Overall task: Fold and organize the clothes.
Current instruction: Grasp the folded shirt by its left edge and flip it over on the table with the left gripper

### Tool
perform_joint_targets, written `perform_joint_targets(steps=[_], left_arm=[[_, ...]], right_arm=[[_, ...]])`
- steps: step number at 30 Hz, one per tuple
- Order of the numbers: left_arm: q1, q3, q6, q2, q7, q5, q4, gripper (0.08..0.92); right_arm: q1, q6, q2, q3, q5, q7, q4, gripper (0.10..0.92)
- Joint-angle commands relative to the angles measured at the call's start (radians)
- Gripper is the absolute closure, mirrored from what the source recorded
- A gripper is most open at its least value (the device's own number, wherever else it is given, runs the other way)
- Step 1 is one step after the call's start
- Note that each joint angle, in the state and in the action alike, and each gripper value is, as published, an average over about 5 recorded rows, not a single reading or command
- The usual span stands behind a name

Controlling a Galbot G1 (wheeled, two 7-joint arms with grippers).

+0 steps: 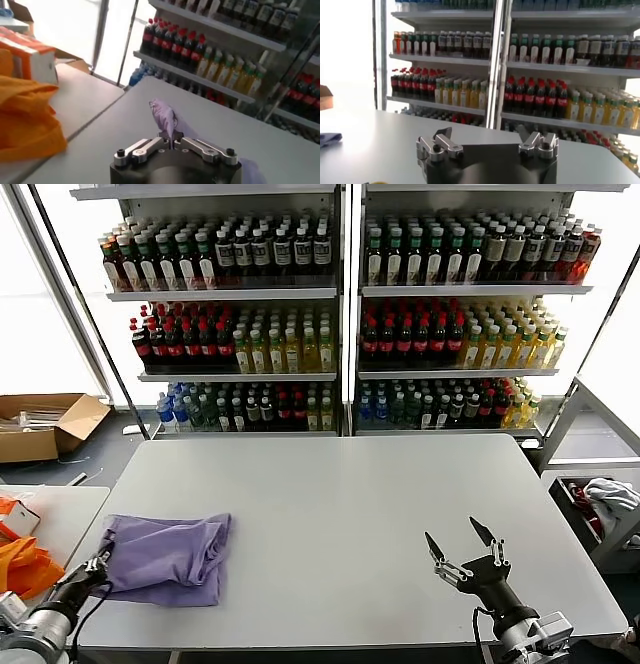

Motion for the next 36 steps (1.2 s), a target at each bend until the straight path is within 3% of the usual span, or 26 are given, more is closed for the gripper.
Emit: perform_joint_targets(steps=[1,4,8,12,17,21,25,31,36], left_arm=[[0.016,-0.181,0.052,0.13,-0.128,-0.185,-0.18,0.897],[0.008,0.048,0.07,0.092,-0.233,-0.142,-0.338,0.897],[-0.031,0.507,0.066,0.066,-0.322,0.027,-0.427,0.897],[-0.144,0.924,0.06,0.051,-0.368,0.128,-0.319,0.897],[-0.366,1.204,0.053,-0.058,-0.447,0.075,-0.077,0.897],[-0.464,1.265,0.049,-0.154,-0.467,0.034,0.079,0.897],[-0.502,1.255,0.043,-0.177,-0.468,-0.03,0.075,0.892],[-0.528,1.134,0.012,-0.141,-0.389,-0.093,-0.009,0.759],[-0.523,0.958,-0.007,-0.079,-0.345,-0.159,-0.104,0.612]], right_arm=[[0.009,0.0,0.0,-0.015,-0.002,0.002,-0.001,0.203],[0.008,-0.001,0.008,-0.023,-0.012,0.003,0.004,0.203],[0.003,-0.006,0.02,-0.026,-0.02,0.005,0.015,0.203],[-0.015,-0.005,0.029,-0.02,-0.029,0.006,0.02,0.203],[-0.051,-0.005,0.051,-0.008,-0.041,0.007,0.035,0.203],[-0.075,-0.015,0.067,-0.008,-0.056,0.012,0.049,0.203],[-0.082,-0.051,0.072,-0.041,-0.066,0.035,0.054,0.203],[-0.047,-0.162,0.068,-0.179,-0.034,0.097,0.033,0.203],[0.036,-0.271,0.045,-0.349,0.1,0.197,-0.033,0.203]])
